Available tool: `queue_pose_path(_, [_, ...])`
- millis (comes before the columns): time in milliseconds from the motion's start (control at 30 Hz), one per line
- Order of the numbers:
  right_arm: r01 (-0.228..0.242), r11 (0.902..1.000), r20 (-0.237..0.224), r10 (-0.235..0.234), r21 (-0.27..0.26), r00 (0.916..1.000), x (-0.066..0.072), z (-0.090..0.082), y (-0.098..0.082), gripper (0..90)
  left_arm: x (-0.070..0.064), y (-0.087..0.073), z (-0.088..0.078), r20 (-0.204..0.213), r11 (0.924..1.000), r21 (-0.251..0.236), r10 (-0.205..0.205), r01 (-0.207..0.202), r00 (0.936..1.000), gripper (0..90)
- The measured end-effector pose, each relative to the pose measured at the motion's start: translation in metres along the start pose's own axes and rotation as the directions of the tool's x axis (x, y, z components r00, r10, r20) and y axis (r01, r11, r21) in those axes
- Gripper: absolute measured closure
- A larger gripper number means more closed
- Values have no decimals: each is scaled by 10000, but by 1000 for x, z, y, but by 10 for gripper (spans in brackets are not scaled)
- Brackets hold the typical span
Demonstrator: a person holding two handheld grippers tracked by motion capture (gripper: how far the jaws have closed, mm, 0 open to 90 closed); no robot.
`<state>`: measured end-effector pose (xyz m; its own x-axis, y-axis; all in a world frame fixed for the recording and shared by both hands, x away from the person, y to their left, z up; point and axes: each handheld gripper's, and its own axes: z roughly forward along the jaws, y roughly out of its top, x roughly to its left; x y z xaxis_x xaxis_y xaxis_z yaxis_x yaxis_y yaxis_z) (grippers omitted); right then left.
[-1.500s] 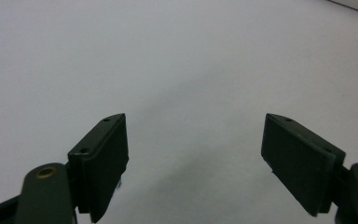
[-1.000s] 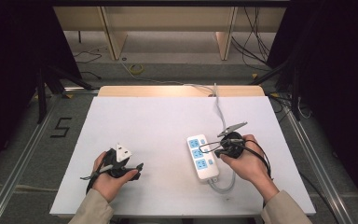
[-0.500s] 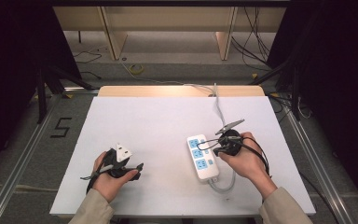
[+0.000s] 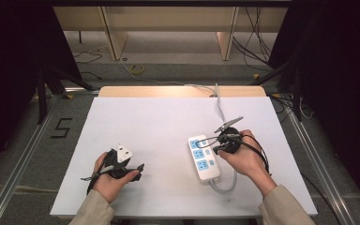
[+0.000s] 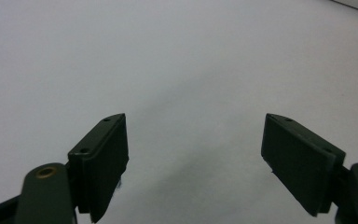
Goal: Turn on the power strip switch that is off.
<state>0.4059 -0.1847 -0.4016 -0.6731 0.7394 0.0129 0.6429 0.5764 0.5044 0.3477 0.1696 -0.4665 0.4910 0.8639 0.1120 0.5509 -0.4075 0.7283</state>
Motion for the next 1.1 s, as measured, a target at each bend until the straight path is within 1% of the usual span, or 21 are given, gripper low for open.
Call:
queue_pose_path(967, [-2, 9997, 64, 0, 241, 10000, -2, 4, 13, 900, -1, 0, 1, 24, 10000, 1, -1, 1, 10000, 228])
queue_pose_path(1100, [57, 9996, 53, -58, 266, 10000, -3, 4, 14, 900, -1, 0, 1, 20, 10000, -19, -12, 12, 10000, 228])
